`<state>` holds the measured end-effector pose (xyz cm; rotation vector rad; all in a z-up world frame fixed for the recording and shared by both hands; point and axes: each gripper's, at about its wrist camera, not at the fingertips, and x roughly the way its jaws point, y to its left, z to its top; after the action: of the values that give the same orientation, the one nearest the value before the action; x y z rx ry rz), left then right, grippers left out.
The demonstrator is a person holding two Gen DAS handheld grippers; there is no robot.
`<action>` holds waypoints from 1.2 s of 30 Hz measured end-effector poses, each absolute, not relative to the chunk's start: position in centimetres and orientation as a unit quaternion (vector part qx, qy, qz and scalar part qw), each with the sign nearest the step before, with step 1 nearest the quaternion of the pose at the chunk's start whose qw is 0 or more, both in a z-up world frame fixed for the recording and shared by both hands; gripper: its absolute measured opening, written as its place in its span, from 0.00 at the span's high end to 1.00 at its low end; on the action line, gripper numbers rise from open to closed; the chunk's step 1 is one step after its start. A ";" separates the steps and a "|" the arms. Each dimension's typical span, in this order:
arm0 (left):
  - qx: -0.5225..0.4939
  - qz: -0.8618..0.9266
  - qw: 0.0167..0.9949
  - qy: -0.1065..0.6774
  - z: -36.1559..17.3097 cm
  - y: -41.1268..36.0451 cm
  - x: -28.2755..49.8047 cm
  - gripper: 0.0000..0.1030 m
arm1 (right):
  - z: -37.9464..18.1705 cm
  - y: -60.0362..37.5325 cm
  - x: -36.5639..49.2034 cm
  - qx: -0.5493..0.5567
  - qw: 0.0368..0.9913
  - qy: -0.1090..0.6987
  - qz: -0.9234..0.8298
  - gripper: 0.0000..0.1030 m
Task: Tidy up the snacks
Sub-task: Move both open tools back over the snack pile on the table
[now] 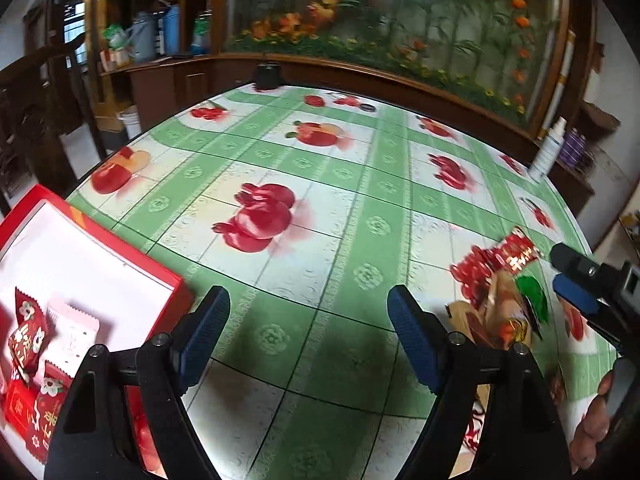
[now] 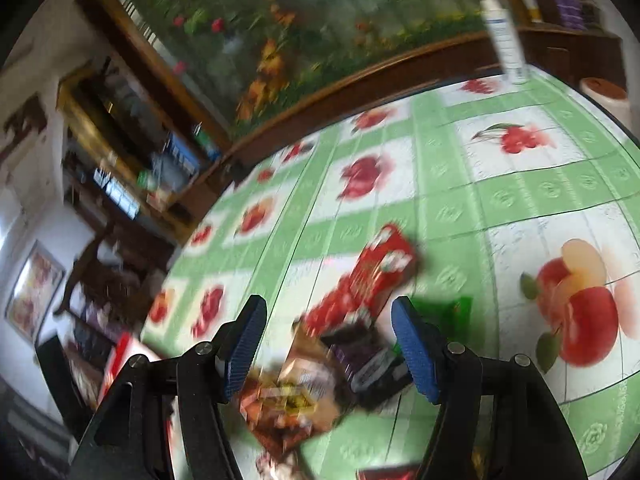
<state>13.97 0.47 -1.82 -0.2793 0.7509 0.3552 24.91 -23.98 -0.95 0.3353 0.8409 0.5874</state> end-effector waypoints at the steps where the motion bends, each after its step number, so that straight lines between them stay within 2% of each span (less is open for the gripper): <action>1: -0.136 0.169 0.905 0.365 -1.8 0.5 13.9 0.21 | -1.0 -23.8 24.6 0.154 0.857 0.400 0.285 0.34; 5: -0.172 0.171 0.900 0.363 -1.6 1.5 13.2 0.21 | -2.1 -24.0 25.2 0.216 0.823 0.413 0.324 0.35; 9: -0.179 0.193 0.901 0.345 -1.3 2.2 12.8 0.21 | -2.2 -23.5 24.9 0.219 0.822 0.403 0.338 0.34; 12: -0.170 0.198 0.903 0.342 -1.3 2.1 13.0 0.21 | -3.4 -21.5 25.0 0.181 0.818 0.435 0.329 0.34; 16: -0.175 0.205 0.899 0.346 -1.5 2.7 13.2 0.21 | -4.7 -19.3 24.4 0.190 0.697 0.531 0.443 0.37; 20: -0.176 0.210 0.898 0.345 -1.5 3.3 13.2 0.21 | -2.0 -20.8 23.3 0.140 0.769 0.485 0.392 0.33; 24: -0.185 0.207 0.894 0.352 -1.8 3.9 13.2 0.21 | -2.3 -21.7 22.6 0.107 0.775 0.507 0.362 0.32; 28: -0.185 0.211 0.894 0.350 -1.7 4.1 13.2 0.21 | -0.5 -22.9 21.1 0.059 0.805 0.474 0.352 0.33; 32: -0.181 0.196 0.898 0.350 -1.7 3.7 13.2 0.21 | 0.0 -28.1 22.4 0.130 0.845 0.442 0.270 0.32; 36: -0.146 0.163 0.910 0.353 -1.4 1.7 13.4 0.21 | -2.6 -30.7 25.0 0.213 0.829 0.476 0.202 0.32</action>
<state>13.44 1.74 -1.42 -0.3010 0.7280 0.3352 24.99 -30.71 -2.55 0.4512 1.0107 0.4293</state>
